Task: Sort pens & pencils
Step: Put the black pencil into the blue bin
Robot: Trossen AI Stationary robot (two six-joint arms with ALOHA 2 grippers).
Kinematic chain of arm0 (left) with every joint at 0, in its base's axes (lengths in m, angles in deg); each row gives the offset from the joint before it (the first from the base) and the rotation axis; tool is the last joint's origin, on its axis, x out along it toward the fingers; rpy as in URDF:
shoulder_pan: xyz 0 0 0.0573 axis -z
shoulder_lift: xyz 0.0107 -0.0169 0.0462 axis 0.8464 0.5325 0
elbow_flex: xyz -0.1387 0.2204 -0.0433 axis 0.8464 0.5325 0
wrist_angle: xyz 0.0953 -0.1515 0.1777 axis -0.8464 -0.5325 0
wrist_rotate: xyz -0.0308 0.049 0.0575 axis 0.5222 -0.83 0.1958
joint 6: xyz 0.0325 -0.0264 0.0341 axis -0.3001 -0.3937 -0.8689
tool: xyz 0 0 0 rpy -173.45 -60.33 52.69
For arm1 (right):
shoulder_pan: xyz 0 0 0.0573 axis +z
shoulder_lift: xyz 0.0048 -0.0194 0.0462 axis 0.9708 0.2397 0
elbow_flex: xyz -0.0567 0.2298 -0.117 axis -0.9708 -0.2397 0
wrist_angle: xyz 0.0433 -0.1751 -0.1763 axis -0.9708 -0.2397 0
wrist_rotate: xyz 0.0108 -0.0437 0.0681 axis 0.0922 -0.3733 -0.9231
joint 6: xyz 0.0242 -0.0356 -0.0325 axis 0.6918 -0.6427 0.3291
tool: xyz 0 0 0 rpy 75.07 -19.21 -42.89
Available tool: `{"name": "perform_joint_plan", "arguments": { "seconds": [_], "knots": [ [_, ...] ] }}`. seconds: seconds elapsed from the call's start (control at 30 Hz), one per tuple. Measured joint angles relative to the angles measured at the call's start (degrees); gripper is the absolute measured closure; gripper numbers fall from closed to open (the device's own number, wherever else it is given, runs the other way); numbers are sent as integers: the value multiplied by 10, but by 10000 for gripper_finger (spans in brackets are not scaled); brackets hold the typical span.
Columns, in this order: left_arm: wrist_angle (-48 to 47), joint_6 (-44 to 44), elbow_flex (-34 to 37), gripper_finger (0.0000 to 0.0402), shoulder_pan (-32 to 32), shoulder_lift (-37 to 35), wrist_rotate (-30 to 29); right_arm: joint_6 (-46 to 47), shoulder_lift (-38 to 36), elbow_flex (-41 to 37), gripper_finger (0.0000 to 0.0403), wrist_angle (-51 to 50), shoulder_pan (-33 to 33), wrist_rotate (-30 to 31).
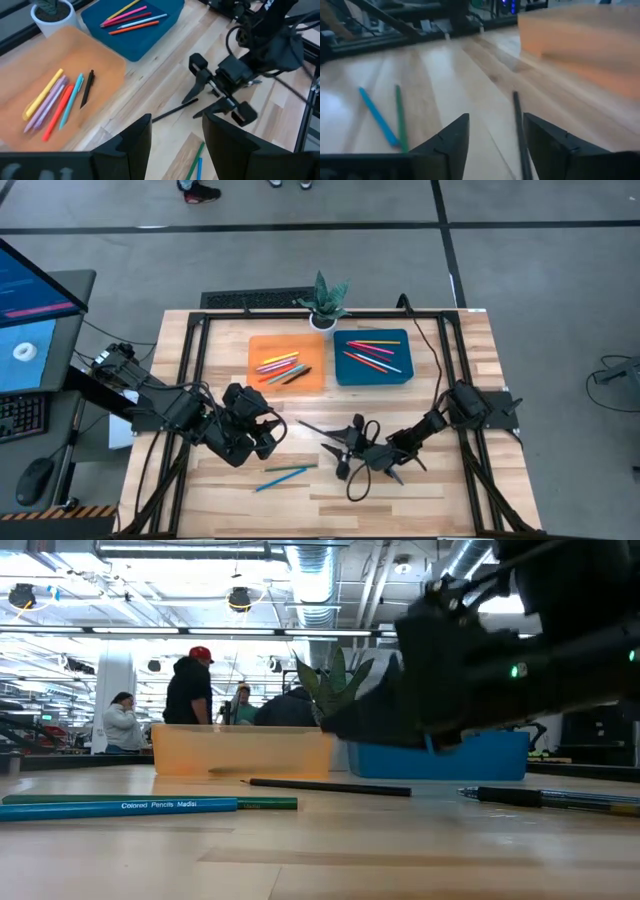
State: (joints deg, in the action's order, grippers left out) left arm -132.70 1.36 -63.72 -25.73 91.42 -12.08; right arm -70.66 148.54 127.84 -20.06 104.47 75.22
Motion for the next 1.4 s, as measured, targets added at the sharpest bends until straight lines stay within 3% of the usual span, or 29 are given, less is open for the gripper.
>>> {"name": "perform_joint_plan", "arguments": {
  "seconds": [0.23,0.63,0.9,1.03,1.2,1.4],
  "knots": [
    [-1,0,0,235,0,0,-9,30,38,1,177,-2,-8,23],
    [-2,-3,1,235,0,0,-46,40,111,14,207,38,3,82],
    [-2,11,1,235,0,0,-45,63,50,7,277,-69,-5,-20],
    [-1,6,1,235,0,0,-45,93,22,7,286,-129,-21,-74],
    [-2,2,1,235,0,0,-46,129,11,8,286,-171,-38,-90],
    [-2,0,1,235,0,0,-46,110,20,7,339,-162,-38,-72]
  ]
}}
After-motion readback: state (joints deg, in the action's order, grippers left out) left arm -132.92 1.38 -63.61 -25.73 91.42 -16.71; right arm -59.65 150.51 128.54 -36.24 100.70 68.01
